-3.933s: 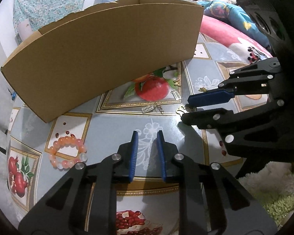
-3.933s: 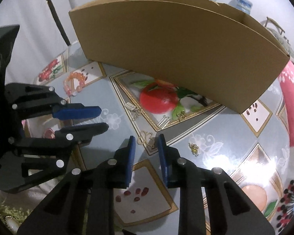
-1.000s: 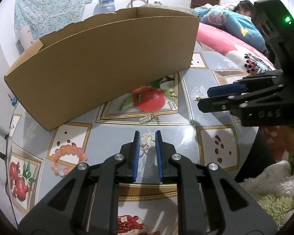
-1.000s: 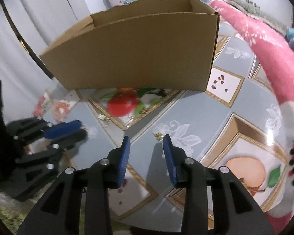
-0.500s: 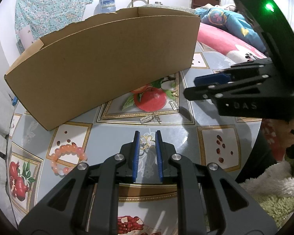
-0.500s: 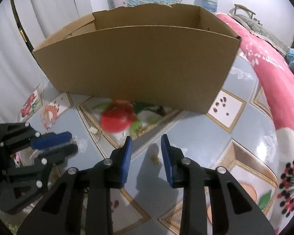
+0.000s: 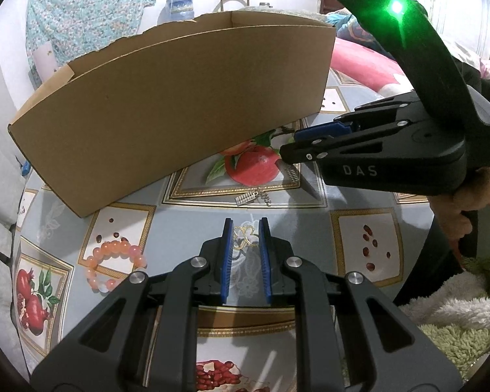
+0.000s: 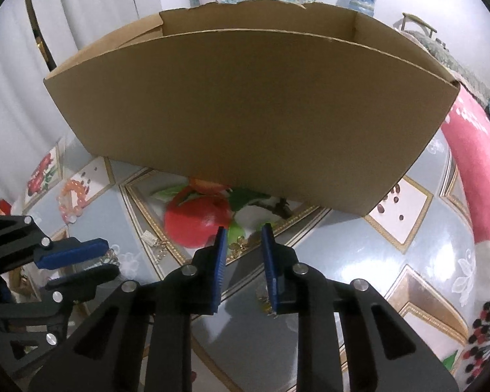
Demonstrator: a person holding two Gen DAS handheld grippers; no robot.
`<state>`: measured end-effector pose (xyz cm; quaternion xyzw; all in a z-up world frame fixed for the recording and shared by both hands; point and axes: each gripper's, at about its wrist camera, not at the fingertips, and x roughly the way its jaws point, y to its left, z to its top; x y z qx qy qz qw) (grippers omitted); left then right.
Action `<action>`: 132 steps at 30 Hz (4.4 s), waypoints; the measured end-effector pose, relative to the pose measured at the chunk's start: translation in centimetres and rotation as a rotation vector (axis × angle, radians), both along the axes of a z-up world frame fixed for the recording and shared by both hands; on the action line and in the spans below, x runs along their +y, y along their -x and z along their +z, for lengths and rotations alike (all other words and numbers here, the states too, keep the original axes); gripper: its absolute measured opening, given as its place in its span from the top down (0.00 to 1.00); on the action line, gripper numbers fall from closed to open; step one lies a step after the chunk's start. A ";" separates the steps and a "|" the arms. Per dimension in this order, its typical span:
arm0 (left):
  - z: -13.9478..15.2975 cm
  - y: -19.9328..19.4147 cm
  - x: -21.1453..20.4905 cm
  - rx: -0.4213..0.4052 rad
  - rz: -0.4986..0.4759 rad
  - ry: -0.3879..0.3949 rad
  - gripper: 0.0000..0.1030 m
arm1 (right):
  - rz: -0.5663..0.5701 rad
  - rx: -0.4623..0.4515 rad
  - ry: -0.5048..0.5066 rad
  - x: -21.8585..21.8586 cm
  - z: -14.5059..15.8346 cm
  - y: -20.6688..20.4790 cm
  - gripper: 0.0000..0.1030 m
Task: Organize jewelry
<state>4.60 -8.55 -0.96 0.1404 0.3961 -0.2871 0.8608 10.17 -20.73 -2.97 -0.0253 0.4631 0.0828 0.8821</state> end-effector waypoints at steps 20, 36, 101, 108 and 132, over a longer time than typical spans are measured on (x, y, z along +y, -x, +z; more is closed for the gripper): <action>-0.4 -0.3 -0.1 0.003 0.004 0.001 0.86 | -0.031 0.020 -0.046 -0.6 0.5 1.9 0.87; 6.7 -0.3 1.8 -0.160 -0.012 0.083 0.86 | -0.023 -0.112 -0.131 -1.7 7.2 3.7 0.87; 11.9 -14.6 4.4 0.149 0.144 0.412 0.39 | 0.019 -0.121 -0.365 -11.0 16.9 -5.8 0.52; 11.5 -7.4 8.8 0.067 0.168 0.365 0.23 | -0.007 -0.090 -0.332 -10.0 12.6 1.0 0.52; -0.4 0.3 -2.7 -0.047 0.017 -0.207 0.21 | -0.191 0.053 -0.199 -5.5 0.4 4.7 0.52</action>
